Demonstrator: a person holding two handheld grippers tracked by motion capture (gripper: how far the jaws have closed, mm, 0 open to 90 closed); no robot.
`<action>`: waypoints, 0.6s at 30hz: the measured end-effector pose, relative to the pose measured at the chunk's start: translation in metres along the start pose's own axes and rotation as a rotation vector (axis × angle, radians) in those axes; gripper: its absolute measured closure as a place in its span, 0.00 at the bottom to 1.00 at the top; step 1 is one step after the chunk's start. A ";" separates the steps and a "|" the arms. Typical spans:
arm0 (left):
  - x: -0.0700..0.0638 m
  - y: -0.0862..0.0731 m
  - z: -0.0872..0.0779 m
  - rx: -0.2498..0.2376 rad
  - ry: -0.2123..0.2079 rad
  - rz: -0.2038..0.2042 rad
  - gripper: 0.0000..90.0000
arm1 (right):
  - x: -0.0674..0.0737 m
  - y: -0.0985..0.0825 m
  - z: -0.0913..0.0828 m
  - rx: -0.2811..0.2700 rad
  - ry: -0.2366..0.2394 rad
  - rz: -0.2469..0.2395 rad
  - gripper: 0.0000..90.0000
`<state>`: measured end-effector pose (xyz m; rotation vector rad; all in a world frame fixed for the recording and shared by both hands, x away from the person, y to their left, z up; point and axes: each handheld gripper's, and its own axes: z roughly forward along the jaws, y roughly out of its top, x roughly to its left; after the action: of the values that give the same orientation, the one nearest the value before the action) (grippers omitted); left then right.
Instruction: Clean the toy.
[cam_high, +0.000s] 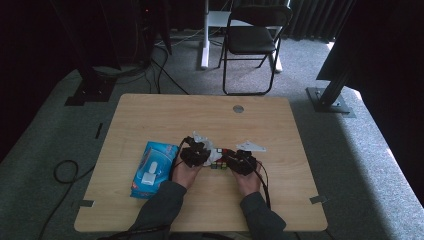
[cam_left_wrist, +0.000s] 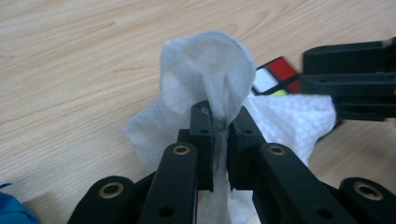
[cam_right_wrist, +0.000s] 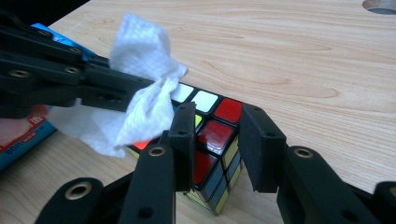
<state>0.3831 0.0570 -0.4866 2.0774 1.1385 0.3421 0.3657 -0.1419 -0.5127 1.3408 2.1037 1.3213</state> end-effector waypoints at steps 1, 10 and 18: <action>-0.001 0.000 -0.001 0.001 -0.002 0.004 0.92 | 0.000 0.000 0.000 -0.001 0.000 0.000 0.75; -0.002 -0.003 0.003 0.010 -0.002 0.000 0.92 | 0.000 0.000 0.000 -0.004 0.000 0.004 0.75; 0.000 -0.008 0.009 0.033 0.019 -0.011 0.92 | 0.000 -0.001 0.000 -0.005 -0.001 0.007 0.75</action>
<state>0.3828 0.0560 -0.4985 2.0998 1.1739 0.3411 0.3652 -0.1420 -0.5133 1.3480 2.0957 1.3275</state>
